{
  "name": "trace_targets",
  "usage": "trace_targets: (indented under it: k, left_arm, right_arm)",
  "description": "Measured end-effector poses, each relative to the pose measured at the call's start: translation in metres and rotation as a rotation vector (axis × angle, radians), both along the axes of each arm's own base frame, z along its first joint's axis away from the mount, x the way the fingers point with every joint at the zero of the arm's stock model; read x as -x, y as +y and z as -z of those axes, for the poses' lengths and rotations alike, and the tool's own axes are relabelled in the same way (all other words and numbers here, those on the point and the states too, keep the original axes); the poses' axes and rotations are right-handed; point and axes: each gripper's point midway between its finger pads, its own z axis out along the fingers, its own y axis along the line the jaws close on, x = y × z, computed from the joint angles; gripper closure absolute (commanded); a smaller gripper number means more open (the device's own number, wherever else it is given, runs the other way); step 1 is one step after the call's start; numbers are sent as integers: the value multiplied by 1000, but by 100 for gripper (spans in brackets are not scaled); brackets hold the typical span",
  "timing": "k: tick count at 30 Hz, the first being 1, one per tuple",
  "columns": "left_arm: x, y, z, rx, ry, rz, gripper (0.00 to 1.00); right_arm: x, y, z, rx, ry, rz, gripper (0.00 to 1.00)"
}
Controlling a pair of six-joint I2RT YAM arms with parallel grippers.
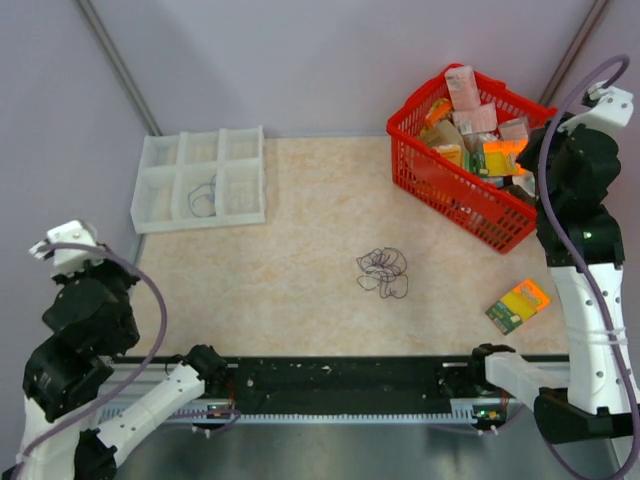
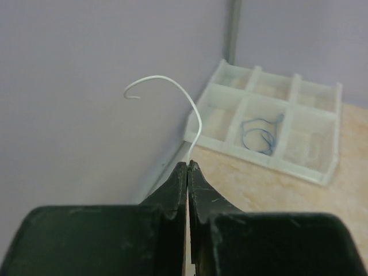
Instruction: Untangle the cables
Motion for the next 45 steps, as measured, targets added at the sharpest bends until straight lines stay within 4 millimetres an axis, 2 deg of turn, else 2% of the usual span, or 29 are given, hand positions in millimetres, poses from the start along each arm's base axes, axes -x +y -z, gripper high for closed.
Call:
trace_targets:
  k: [3,4,6,9,11,13,15,16,21,24,28,32,34,39,45]
  left_arm:
    - [-30,-42,17,-2,83,183,100]
    - [-42,-62,27,11,114,260,100]
    - [-63,-103,58,34,202,403,100]
    - [-92,-167,131,79,428,581,100]
    - [-101,-203,181,126,570,672,100]
    - [-100,-230,220,176,680,758,100]
    - [-92,-258,250,248,762,872,100]
    - [-89,-271,257,288,784,929,100]
    - [-92,-331,266,450,786,1150,100]
    - [-99,-361,282,513,834,1227,100]
    - [-101,-389,309,536,940,1273,87]
    - [-92,-409,321,530,990,1325,71]
    - [-88,-419,320,523,993,1356,66]
    - [-86,-441,321,523,990,1400,59]
    - [-80,-450,337,524,1028,1383,56]
  right_arm:
    - [-7,43,29,-119,26,-226,100]
    - [-7,58,37,-157,38,-303,100]
    - [-4,86,57,-235,80,-440,100]
    - [2,118,83,-336,150,-596,100]
    - [8,136,95,-389,196,-686,100]
    - [14,149,103,-424,225,-757,100]
    - [21,160,112,-453,255,-817,100]
    - [24,164,116,-465,270,-838,100]
    - [36,174,138,-498,327,-892,100]
    - [40,176,144,-506,340,-904,100]
    - [42,177,147,-508,343,-913,100]
    - [44,177,151,-510,349,-915,100]
    - [45,177,152,-511,352,-915,100]
    - [45,177,152,-510,350,-915,100]
    - [48,177,151,-508,343,-918,100]
